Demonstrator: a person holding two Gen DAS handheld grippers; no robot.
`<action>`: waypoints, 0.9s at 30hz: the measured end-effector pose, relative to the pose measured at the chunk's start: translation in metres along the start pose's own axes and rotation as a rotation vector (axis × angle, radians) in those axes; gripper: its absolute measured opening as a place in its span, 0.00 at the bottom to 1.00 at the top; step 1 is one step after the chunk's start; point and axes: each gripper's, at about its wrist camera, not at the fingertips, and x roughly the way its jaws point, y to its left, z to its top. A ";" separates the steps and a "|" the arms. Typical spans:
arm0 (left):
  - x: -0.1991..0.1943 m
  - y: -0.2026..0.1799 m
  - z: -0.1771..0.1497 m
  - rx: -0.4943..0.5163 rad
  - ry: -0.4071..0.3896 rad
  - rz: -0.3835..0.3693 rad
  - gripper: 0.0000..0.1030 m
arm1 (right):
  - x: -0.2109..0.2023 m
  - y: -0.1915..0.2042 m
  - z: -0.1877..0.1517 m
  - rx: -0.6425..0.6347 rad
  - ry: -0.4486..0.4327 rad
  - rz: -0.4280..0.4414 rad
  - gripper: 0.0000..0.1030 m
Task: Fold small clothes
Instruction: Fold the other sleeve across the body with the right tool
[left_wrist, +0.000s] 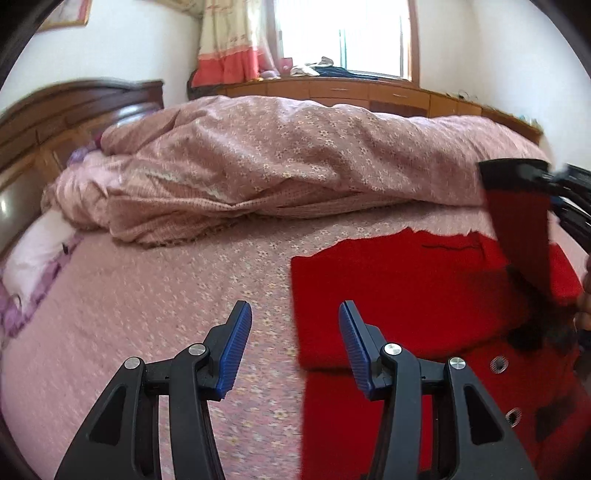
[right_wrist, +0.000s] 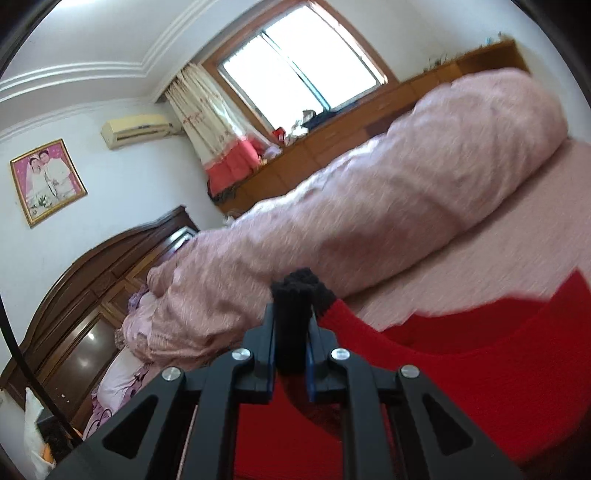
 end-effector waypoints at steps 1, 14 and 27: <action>0.000 0.000 0.000 0.022 -0.005 0.002 0.42 | 0.013 0.003 -0.009 0.017 0.027 0.004 0.12; 0.001 0.016 0.010 -0.037 -0.001 -0.020 0.42 | 0.052 0.024 -0.075 -0.030 0.145 0.028 0.12; 0.010 0.019 0.007 -0.074 0.045 -0.043 0.42 | 0.085 0.034 -0.132 -0.136 0.335 0.005 0.16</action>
